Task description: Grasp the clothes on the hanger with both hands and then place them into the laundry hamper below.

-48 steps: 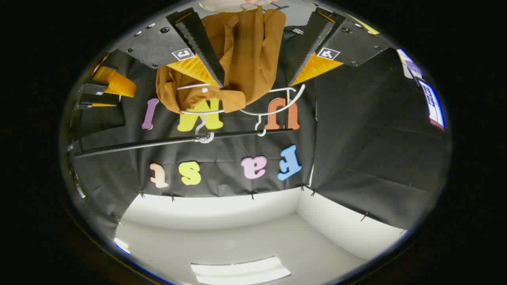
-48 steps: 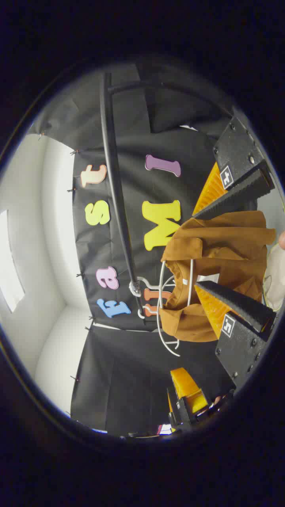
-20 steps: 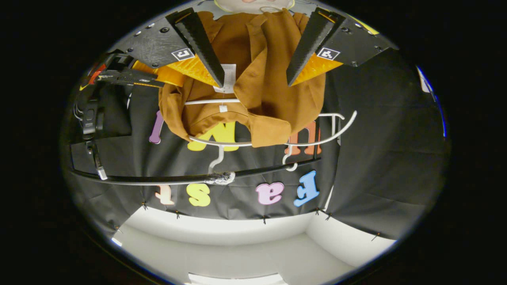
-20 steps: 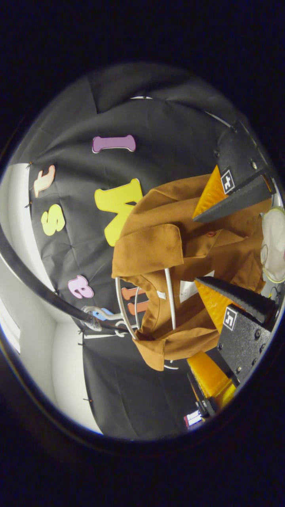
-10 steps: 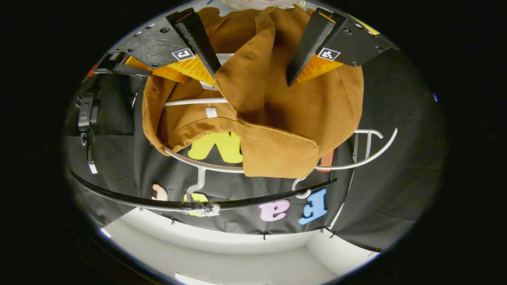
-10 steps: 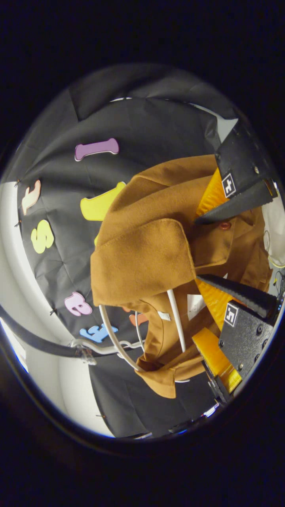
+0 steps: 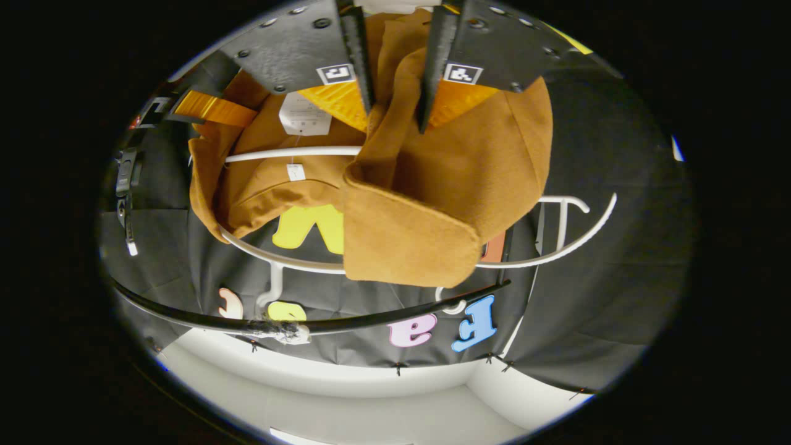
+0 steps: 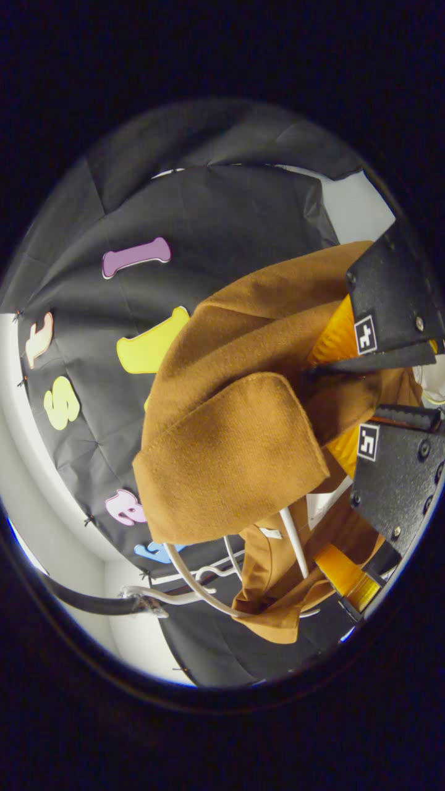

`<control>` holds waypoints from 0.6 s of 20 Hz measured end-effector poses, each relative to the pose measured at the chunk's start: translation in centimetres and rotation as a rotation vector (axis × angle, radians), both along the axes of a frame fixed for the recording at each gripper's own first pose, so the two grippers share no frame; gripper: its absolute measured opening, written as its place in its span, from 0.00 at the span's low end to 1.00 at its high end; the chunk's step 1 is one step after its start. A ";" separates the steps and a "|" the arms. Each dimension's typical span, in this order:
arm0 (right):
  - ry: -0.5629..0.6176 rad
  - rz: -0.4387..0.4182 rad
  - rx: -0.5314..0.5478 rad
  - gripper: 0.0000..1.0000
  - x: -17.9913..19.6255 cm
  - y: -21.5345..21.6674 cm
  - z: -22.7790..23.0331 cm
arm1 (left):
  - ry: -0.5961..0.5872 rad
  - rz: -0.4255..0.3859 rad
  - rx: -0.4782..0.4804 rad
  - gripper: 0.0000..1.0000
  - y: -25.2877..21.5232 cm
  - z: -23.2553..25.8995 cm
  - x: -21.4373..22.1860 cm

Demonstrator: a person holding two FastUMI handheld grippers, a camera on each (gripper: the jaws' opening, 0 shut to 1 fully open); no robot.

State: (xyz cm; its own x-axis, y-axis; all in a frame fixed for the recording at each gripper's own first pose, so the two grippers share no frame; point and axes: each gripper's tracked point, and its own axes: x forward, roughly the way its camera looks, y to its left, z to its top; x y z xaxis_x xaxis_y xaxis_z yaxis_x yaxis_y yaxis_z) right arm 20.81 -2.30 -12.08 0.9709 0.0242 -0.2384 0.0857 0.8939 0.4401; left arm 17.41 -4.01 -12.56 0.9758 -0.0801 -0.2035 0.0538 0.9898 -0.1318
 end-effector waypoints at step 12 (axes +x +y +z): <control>-0.101 -0.038 0.099 0.07 -3.3 -4.7 4.0 | -0.020 -0.008 -0.068 0.04 3.8 3.7 -2.1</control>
State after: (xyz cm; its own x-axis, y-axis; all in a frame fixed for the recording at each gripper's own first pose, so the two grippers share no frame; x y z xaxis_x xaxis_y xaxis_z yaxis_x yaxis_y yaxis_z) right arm 17.55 -7.00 -8.09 0.9905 0.0055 -0.1376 0.0695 0.8427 0.5338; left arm 15.29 -0.23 -8.81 0.9789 -0.1011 -0.1774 0.0653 0.9782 -0.1971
